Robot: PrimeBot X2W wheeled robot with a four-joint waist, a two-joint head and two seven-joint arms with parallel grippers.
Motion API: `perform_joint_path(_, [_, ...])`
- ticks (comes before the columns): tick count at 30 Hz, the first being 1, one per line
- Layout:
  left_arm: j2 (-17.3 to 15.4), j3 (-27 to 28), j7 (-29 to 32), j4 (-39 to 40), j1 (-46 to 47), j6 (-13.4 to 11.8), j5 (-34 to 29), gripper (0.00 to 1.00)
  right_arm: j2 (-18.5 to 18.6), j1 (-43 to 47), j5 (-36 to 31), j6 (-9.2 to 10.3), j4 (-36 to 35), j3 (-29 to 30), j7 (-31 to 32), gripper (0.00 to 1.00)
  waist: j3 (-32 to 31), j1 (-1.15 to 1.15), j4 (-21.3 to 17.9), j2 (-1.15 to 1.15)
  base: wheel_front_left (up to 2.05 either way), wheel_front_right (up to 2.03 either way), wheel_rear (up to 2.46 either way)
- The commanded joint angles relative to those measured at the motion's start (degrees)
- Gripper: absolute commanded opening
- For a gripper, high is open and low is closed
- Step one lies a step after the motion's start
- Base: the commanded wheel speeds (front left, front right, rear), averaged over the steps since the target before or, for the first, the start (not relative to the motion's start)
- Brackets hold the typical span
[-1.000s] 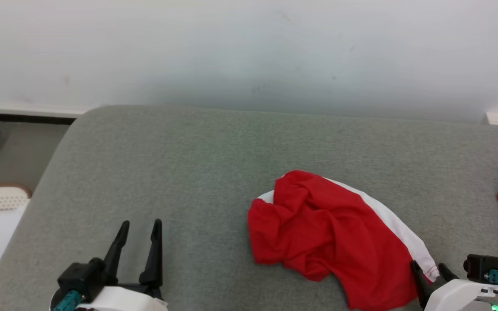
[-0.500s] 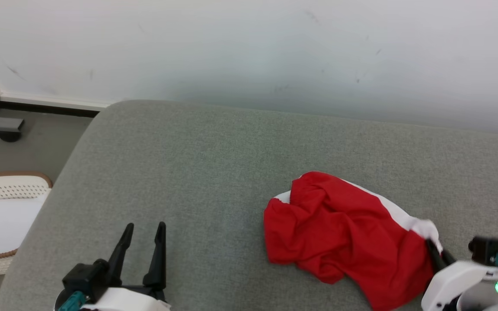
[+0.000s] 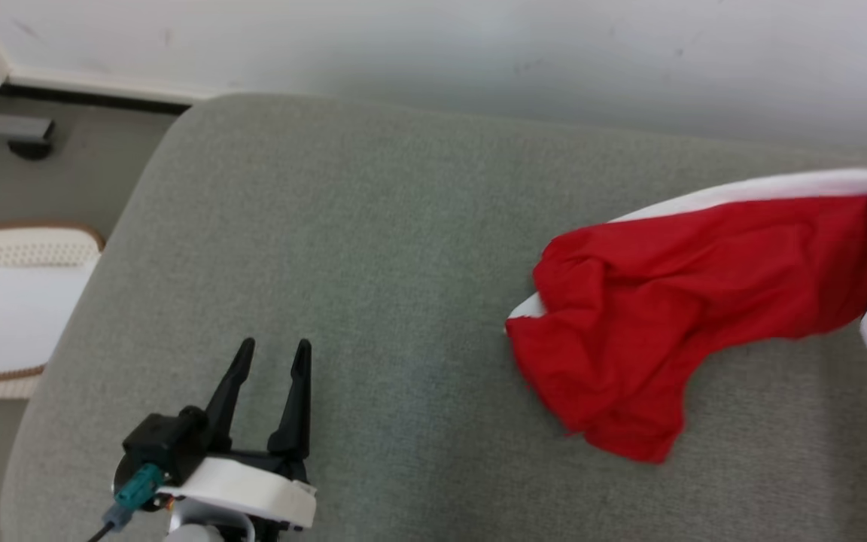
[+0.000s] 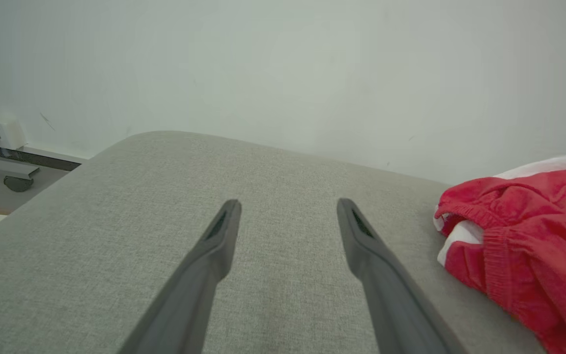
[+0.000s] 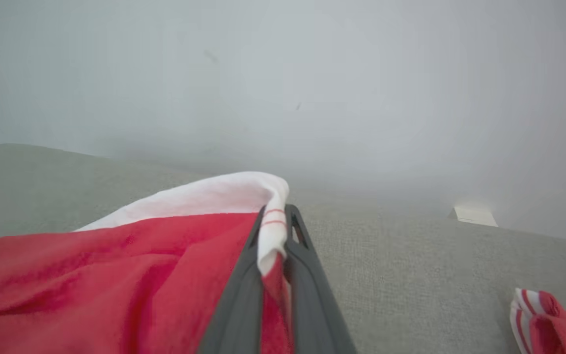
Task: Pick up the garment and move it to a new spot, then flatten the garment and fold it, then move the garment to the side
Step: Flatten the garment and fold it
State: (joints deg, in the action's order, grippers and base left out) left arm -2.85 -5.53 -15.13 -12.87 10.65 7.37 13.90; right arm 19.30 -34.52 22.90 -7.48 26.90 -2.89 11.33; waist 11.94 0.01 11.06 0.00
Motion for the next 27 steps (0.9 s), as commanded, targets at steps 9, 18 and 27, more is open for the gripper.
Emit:
perform_joint_path(9, [-0.15, -0.91, 0.02, 0.35, 3.90, 0.06, 1.07, 1.00, 4.64, -13.83, -1.70, 0.01, 14.15, -1.56, -7.54, 0.00, 8.27, -0.01, 4.03, 0.00, 0.00, 0.00, 0.00])
perform_joint_path(18, [-0.17, -0.80, 0.02, -0.65, 3.71, 0.06, 1.18, 1.00, 2.25, -17.93, -4.98, 0.02, 27.15, -1.12, -14.66, 1.00, 5.67, -0.01, 3.01, 0.00, 0.00, 0.00, 0.00])
perform_joint_path(27, [-0.17, 1.01, 0.02, -1.36, 0.68, 0.07, 0.16, 1.00, -1.77, -10.30, -1.61, 0.03, 22.34, -8.58, -22.96, 1.00, -3.12, -0.01, -1.98, 0.00, 0.00, 0.00, 0.00])
